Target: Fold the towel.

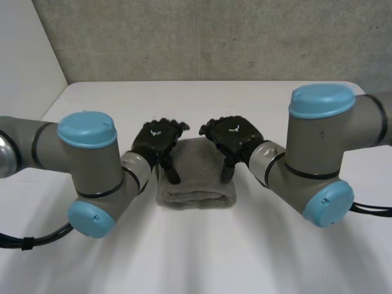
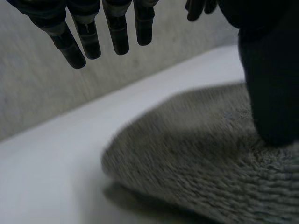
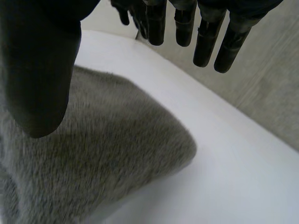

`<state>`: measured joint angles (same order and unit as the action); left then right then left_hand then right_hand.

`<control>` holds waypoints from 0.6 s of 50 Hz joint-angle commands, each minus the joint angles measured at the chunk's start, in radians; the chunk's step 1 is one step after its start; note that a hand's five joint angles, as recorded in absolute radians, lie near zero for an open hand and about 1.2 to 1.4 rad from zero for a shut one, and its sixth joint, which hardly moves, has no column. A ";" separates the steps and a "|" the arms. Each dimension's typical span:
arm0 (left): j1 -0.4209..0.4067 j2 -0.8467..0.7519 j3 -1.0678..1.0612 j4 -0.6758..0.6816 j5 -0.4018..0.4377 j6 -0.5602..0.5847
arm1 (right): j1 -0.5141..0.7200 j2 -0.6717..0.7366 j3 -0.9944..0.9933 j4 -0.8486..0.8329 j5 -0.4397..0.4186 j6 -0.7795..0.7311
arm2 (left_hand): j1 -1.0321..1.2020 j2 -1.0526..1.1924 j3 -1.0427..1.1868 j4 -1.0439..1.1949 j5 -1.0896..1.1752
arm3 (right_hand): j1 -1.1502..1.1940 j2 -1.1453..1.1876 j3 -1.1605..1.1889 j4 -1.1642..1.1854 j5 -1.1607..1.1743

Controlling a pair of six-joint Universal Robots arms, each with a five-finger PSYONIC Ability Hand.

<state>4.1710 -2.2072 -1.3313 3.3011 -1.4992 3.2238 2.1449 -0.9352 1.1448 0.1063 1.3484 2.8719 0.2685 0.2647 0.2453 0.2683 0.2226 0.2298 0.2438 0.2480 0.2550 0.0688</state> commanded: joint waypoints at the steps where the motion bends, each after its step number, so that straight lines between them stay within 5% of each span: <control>1: 0.001 -0.043 0.014 -0.041 -0.012 0.002 | 0.010 0.067 -0.016 -0.008 0.000 0.006 | -0.070 -0.066 -0.046 -0.069 -0.198 | -0.055 -0.069 -0.073 -0.080 -0.069; 20: 0.000 -0.020 0.020 -0.054 -0.013 0.005 | 0.001 0.142 -0.063 0.000 0.009 0.007 | -0.070 -0.066 -0.046 -0.069 -0.198 | -0.055 -0.069 -0.073 -0.080 -0.069; 30: 0.018 0.203 0.021 -0.090 -0.013 0.008 | -0.075 -0.109 -0.046 -0.008 0.070 0.058 | -0.076 -0.072 -0.052 -0.075 -0.204 | -0.055 -0.069 -0.073 -0.080 -0.069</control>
<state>4.1747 -2.1401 -1.3109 3.2312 -1.5114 3.2290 2.1254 -0.8758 1.0869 0.1014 1.3660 2.8857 0.2685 0.2647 0.2453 0.2684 0.2230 0.2297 0.2438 0.2480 0.2550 0.0687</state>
